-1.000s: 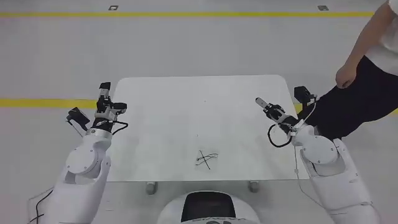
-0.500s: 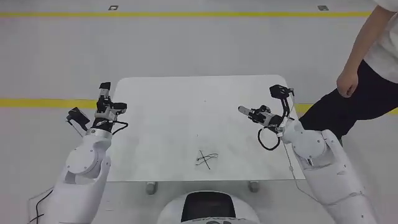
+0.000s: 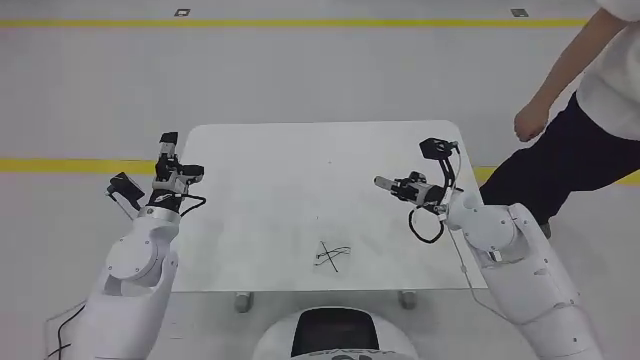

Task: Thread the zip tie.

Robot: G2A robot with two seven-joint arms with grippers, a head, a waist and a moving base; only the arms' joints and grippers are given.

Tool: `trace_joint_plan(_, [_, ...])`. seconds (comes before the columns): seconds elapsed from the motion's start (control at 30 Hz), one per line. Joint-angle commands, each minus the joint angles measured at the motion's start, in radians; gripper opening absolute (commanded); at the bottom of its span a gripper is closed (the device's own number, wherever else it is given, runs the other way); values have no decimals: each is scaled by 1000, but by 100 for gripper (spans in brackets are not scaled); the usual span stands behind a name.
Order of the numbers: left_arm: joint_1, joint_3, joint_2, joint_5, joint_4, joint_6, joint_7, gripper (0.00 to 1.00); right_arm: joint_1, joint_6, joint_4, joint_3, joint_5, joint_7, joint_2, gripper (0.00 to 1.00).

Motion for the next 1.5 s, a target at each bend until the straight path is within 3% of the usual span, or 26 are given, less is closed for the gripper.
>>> trace_joint_plan(0.0, [0,0,0,0,0,0,0,100,39,-11,17,-41,-52,65,-1,100])
trace_joint_plan(0.23, [0,0,0,0,0,0,0,100,166,-62,104,-180,-95,152,-18,100])
trace_joint_plan(0.67, [0,0,0,0,0,0,0,100,166,-62,104,-180,-95,152,-18,100])
trace_joint_plan(0.7, [0,0,0,0,0,0,0,100,170,-81,97,-191,-110,165,-18,100])
trace_joint_plan(0.77, [0,0,0,0,0,0,0,100,217,-133,112,-242,-172,214,-21,100])
trace_joint_plan(1.03, [0,0,0,0,0,0,0,100,372,-186,236,-394,-198,282,-56,100])
trace_joint_plan(1.1, [0,0,0,0,0,0,0,100,394,-224,264,-430,-197,280,-65,100])
trace_joint_plan(1.47, [0,0,0,0,0,0,0,100,400,-243,279,-441,-197,269,-67,100])
